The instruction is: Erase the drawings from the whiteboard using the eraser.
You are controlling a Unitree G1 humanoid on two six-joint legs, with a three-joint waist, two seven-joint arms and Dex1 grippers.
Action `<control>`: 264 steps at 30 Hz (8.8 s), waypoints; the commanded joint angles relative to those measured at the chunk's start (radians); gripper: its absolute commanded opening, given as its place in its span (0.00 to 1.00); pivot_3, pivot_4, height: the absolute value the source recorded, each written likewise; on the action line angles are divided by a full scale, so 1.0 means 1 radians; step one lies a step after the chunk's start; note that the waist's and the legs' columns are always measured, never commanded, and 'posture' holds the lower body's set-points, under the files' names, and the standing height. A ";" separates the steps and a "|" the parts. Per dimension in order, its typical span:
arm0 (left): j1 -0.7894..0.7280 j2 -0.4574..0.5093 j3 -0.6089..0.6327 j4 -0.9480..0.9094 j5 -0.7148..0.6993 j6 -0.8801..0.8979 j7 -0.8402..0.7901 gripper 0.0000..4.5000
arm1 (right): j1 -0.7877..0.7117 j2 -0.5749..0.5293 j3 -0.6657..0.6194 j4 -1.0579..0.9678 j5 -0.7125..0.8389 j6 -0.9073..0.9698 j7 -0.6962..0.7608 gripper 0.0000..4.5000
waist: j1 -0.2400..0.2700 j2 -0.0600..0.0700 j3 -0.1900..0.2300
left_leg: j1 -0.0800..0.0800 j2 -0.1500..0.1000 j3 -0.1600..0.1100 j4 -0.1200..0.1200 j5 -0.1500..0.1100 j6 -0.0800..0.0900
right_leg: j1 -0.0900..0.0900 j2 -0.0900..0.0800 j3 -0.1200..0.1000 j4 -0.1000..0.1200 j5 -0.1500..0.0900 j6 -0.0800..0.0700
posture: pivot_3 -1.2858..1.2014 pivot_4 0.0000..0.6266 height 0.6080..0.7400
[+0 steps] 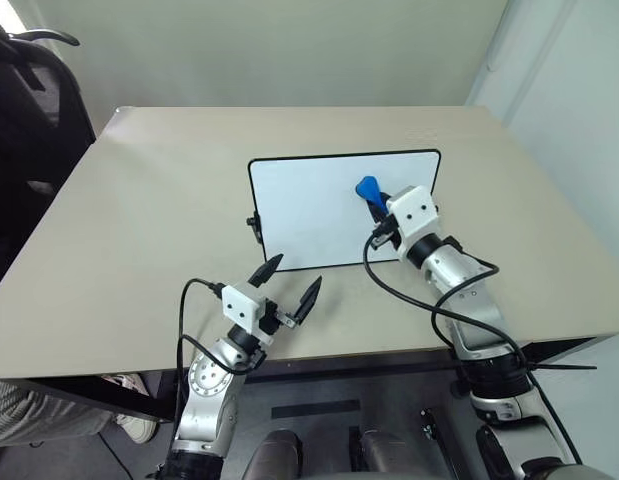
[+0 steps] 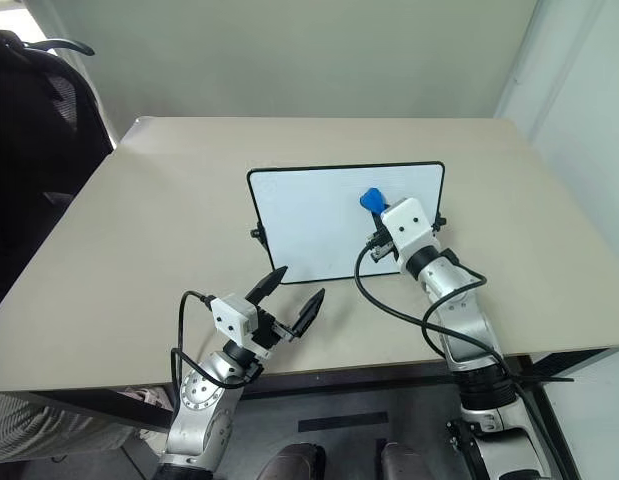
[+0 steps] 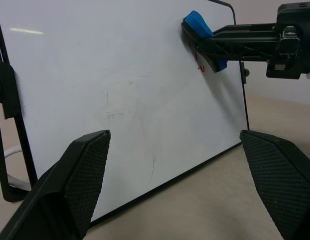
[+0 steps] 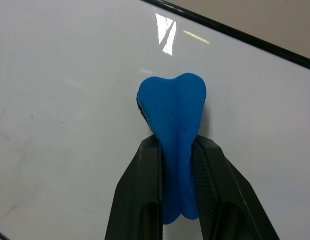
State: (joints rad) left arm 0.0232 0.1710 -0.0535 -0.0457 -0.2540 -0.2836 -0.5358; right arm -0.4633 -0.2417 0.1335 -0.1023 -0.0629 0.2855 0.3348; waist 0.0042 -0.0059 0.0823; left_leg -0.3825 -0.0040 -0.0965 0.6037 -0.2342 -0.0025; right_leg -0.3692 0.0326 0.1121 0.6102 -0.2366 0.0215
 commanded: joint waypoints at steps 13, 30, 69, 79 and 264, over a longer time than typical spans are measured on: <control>0.010 -0.004 -0.003 -0.047 -0.006 -0.009 0.005 1.00 | 0.006 -0.023 -0.035 -0.059 0.011 0.064 0.003 0.11 | 0.001 0.000 0.000 | -0.001 0.000 0.000 0.000 0.000 -0.001 | 0.000 0.000 0.000 0.000 0.000 0.000 | 0.52 0.24 1.00; 0.015 -0.003 -0.006 -0.053 -0.007 -0.008 0.003 1.00 | 0.059 -0.031 0.020 -0.073 0.002 0.109 0.047 0.11 | 0.001 0.000 0.000 | -0.001 0.000 0.000 0.000 0.000 0.000 | 0.001 0.000 0.000 0.000 -0.001 0.001 | 0.52 0.24 1.00; 0.015 -0.010 -0.008 -0.045 -0.008 -0.004 -0.001 1.00 | -0.024 -0.063 0.015 -0.030 0.000 0.088 0.062 0.11 | -0.001 0.000 0.000 | -0.001 0.000 0.000 0.000 0.000 0.000 | 0.001 0.000 0.000 0.000 0.000 0.000 | 0.52 0.24 1.00; 0.034 -0.008 -0.007 -0.066 -0.005 -0.003 0.007 1.00 | -0.010 -0.071 0.021 0.014 0.007 0.065 0.071 0.11 | 0.000 0.000 0.000 | 0.000 0.000 0.000 0.000 0.000 0.000 | 0.001 0.000 0.000 0.000 -0.002 0.002 | 0.52 0.24 1.00; 0.060 -0.028 -0.061 -0.102 0.029 -0.016 0.035 1.00 | -0.024 -0.573 -0.150 0.056 0.344 0.858 0.347 0.11 | 0.004 0.000 0.001 | 0.001 0.000 0.002 0.001 0.003 0.001 | 0.005 0.000 0.001 0.004 -0.013 0.016 | 0.52 0.24 1.00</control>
State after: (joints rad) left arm 0.0851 0.1490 -0.1042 -0.1070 -0.2311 -0.2804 -0.5051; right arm -0.4675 -0.8080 -0.0285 -0.0349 0.2799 1.1301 0.6852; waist 0.0085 -0.0054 0.0829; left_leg -0.3817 -0.0043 -0.0942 0.6045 -0.2312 -0.0011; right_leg -0.3643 0.0326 0.1134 0.6138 -0.2494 0.0373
